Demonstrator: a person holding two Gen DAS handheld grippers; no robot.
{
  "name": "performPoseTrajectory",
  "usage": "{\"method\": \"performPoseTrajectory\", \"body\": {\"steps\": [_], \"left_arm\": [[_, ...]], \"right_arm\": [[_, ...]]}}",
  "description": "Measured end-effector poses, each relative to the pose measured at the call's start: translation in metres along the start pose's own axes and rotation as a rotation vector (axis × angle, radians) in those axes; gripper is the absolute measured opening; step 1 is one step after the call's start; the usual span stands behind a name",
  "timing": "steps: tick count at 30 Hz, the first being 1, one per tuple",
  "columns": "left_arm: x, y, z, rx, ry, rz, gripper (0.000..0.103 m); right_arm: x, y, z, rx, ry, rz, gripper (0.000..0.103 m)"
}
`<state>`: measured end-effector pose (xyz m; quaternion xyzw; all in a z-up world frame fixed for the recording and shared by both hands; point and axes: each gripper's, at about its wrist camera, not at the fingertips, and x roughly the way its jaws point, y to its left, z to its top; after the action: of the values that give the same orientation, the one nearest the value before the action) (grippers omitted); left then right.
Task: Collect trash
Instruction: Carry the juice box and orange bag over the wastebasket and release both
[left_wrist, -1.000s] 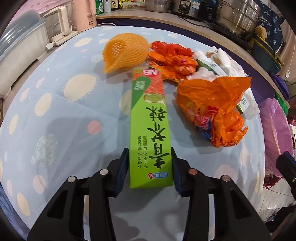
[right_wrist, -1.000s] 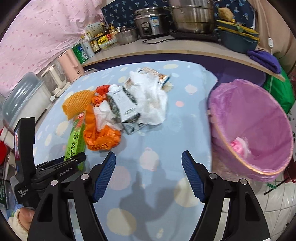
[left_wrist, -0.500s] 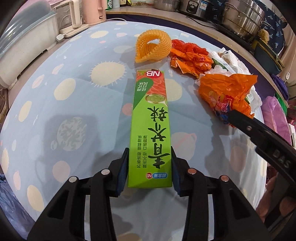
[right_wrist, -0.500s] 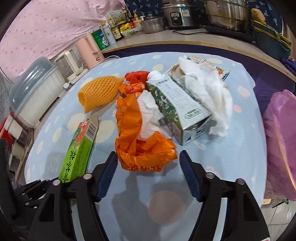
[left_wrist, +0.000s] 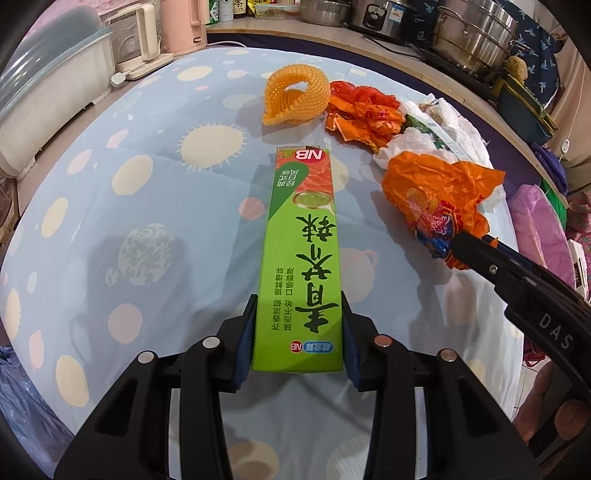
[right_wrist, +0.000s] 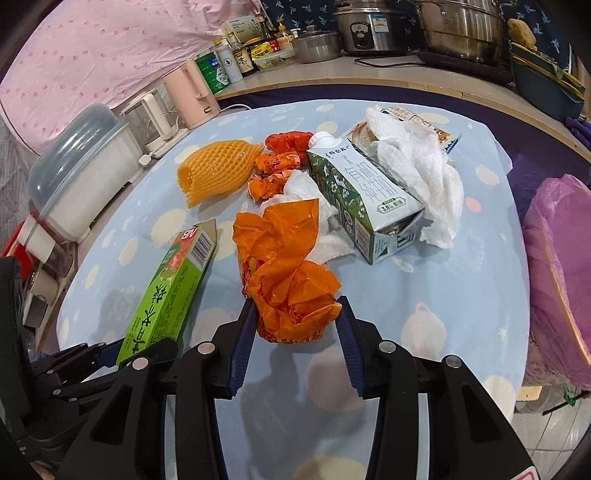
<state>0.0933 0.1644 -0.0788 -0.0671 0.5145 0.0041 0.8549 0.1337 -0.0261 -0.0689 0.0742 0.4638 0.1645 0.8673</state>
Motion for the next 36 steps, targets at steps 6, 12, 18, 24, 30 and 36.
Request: {"method": "performPoseTrajectory", "body": {"steps": [6,12,18,24,30,36], "left_arm": [[-0.023,-0.007,-0.009,0.014,-0.027,-0.024,0.038],[-0.051,-0.017,-0.016,0.037,-0.060,-0.048,0.038],[-0.087,-0.036,-0.013,0.078,-0.118,-0.095,0.038],[-0.112,-0.079,-0.004,0.178,-0.169,-0.141,0.038],[-0.121,-0.139,0.009,0.280,-0.194,-0.240,0.038],[-0.114,-0.211,0.015,0.399,-0.213,-0.297,0.038]], "right_arm": [[-0.030,-0.002,-0.015,0.004,-0.025,0.025,0.042],[-0.068,-0.002,-0.026,-0.016,-0.071,0.006,0.041],[-0.112,-0.022,-0.022,0.032,-0.151,-0.029,0.041],[-0.156,-0.067,-0.016,0.118,-0.231,-0.125,0.042],[-0.189,-0.133,-0.020,0.237,-0.293,-0.240,0.042],[-0.197,-0.187,-0.027,0.304,-0.293,-0.328,0.042]]}}
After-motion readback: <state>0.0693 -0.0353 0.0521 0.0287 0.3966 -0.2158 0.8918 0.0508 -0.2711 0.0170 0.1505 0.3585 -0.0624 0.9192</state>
